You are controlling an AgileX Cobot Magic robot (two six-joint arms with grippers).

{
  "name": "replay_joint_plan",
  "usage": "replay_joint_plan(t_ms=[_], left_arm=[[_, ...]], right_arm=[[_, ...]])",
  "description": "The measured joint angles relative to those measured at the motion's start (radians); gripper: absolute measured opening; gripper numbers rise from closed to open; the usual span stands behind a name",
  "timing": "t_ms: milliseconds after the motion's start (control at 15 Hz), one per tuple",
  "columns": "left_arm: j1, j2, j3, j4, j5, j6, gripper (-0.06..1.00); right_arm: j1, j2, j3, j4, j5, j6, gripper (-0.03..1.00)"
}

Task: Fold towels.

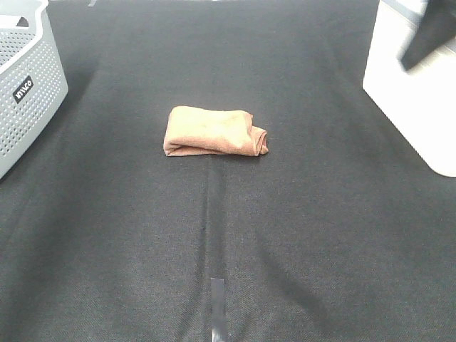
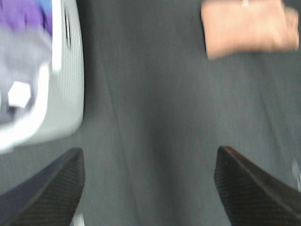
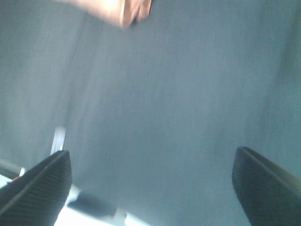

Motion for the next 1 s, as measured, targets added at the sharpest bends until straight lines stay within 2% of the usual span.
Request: replay_joint_plan(t_ms=[267, 600, 800, 1000], left_arm=[[0.0, -0.37, 0.354, -0.02, -0.009, -0.017, 0.73], [0.0, -0.93, 0.695, -0.025, -0.01, 0.0, 0.73], [0.0, -1.167, 0.779, -0.025, -0.045, 0.056, 0.73], [0.0, -1.255, 0.826, -0.031, -0.106, 0.094, 0.73]], right_arm=[[0.0, -0.382, 0.265, -0.002, 0.002, 0.0, 0.87], [0.0, -0.935, 0.567, -0.016, -0.001, 0.0, 0.87], [0.0, -1.139, 0.68, -0.046, -0.026, 0.0, 0.87], [0.0, -1.208, 0.724, -0.046, -0.073, 0.0, 0.87]])
